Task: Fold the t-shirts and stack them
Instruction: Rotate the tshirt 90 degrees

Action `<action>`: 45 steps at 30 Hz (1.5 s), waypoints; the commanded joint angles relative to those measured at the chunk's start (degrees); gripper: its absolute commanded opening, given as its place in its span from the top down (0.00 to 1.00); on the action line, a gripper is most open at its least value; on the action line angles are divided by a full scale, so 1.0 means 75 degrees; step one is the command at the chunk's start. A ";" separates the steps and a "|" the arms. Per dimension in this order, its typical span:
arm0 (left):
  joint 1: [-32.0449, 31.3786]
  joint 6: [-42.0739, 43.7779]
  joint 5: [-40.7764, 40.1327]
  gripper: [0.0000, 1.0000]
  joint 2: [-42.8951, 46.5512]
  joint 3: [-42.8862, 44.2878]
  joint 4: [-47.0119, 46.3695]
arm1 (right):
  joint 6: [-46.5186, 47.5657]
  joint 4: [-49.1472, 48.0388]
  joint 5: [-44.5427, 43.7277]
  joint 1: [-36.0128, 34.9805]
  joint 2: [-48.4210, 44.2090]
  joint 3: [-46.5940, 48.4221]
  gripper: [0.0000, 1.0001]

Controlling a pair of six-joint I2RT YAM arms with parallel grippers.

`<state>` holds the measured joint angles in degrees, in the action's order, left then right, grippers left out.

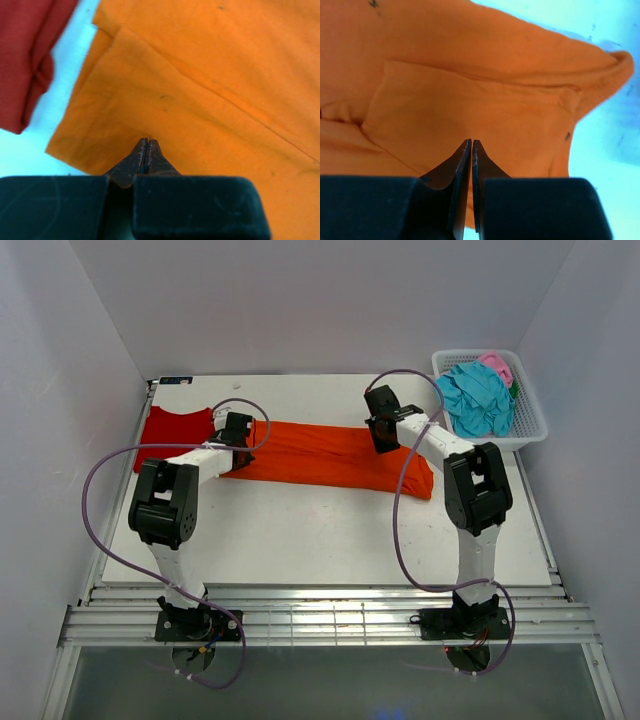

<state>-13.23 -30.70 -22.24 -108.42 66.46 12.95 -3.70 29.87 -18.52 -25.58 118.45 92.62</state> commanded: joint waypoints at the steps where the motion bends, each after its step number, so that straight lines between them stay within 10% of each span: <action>1: 0.0030 -0.0043 -0.0527 1.00 0.0370 0.0292 0.0312 | -0.0244 -0.0068 -0.0436 -0.0011 -0.0781 -0.0348 0.91; 25: -0.0192 -0.0735 -0.0011 1.00 0.0932 -0.1453 0.0336 | -0.0783 0.0166 -0.0120 0.0059 0.0541 -0.0502 0.92; 45: -0.1797 -0.2106 -0.0058 1.00 0.3755 -0.3867 0.0933 | -0.0163 0.0681 -0.0167 0.0306 0.1807 0.1349 0.92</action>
<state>-25.80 -44.16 -22.65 -84.27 39.48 16.21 -6.31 32.49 -20.51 -23.57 128.22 100.77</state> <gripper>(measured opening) 0.022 0.079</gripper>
